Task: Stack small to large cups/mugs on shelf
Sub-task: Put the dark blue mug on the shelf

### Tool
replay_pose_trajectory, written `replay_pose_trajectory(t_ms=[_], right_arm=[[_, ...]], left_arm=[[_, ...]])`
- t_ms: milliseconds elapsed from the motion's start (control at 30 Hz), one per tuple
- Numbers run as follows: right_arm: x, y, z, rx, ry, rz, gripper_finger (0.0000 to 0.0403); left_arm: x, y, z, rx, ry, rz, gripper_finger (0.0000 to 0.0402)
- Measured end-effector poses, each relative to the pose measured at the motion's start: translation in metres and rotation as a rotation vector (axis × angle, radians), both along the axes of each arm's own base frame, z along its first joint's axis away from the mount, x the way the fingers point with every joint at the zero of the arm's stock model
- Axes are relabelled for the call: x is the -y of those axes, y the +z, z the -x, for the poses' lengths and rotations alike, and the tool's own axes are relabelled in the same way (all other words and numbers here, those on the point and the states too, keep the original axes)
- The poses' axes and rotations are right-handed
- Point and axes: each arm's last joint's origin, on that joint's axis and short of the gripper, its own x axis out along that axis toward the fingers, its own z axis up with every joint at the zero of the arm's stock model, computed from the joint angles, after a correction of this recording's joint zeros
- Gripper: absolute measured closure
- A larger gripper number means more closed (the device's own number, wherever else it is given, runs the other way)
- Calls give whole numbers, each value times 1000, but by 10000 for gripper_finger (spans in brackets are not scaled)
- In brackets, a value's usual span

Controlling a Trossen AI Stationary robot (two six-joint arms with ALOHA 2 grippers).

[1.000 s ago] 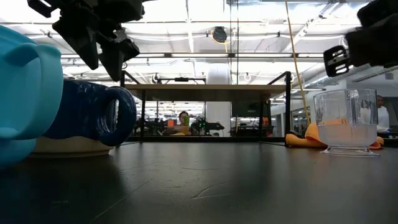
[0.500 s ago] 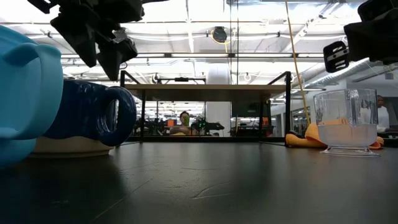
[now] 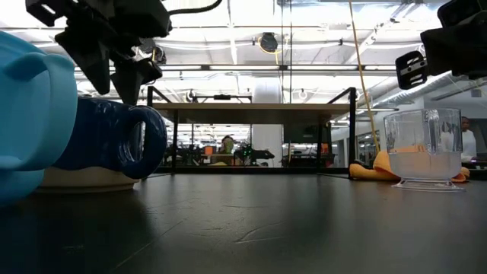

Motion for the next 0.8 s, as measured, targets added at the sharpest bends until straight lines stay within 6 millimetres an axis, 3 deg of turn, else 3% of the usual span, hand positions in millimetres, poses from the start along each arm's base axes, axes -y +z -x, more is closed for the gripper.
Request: replay_pose_trajectory(t_ms=[367, 800], right_arm=[[0, 0, 0, -1, 0, 0, 403], [0, 0, 0, -4, 0, -7, 403]], left_arm=[[-1, -15, 4, -17, 11, -10, 165], [-1, -15, 3, -5, 6, -9, 165]])
